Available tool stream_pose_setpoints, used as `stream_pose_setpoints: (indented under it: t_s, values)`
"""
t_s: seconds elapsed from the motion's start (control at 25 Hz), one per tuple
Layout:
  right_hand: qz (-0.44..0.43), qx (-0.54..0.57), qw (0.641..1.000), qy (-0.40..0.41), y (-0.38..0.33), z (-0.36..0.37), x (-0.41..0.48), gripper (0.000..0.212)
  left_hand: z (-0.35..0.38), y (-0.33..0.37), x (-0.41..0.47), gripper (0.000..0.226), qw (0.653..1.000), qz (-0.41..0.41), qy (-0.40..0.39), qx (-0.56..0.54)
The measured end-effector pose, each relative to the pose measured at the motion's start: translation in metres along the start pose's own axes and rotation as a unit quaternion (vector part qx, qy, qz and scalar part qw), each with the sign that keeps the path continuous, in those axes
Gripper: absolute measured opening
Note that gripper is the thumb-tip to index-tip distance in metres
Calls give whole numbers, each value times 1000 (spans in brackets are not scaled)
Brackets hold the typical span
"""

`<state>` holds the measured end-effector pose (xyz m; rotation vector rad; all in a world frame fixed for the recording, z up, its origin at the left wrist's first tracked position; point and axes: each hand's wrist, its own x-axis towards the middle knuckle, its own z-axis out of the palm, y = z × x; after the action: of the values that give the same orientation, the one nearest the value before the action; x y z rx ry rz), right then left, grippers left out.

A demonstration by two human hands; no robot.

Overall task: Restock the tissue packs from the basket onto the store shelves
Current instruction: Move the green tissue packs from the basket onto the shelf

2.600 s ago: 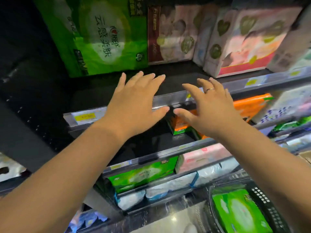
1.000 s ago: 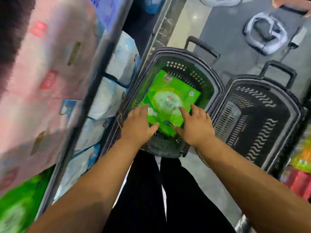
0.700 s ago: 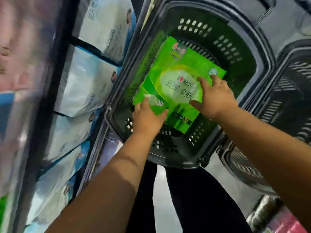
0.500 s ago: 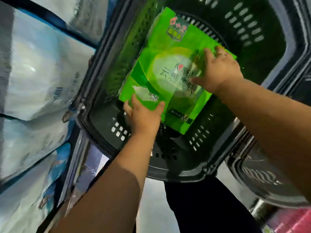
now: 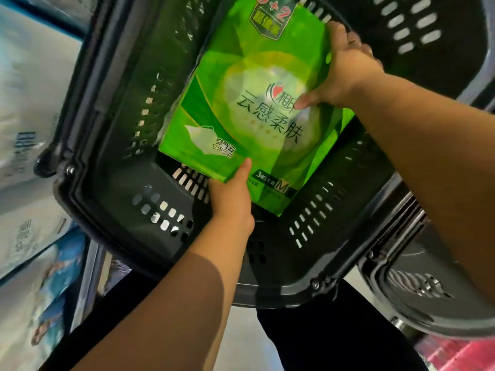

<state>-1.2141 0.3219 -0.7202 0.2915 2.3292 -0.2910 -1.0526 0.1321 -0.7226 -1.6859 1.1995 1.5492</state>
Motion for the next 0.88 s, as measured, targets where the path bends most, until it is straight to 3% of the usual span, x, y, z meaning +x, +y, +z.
stream_pose_setpoints:
  t_s: [0.12, 0.44, 0.68, 0.88]
  values:
    - [-4, 5, 1000, 4, -3, -5, -15, 129, -7, -2, -11, 62, 1000, 14, 21, -3]
    - [10, 31, 999, 19, -18, -45, -104, 129, -39, 11, -106, 81, 993, 35, 73, 80]
    - [38, 49, 997, 49, -39, -118, -194, 130, -71, 34, -192, 76, 988, 100, 58, 102]
    - [70, 126, 986, 88, -41, -151, -290, 132, -122, 44, -259, 64, 975, 183, 19, 121]
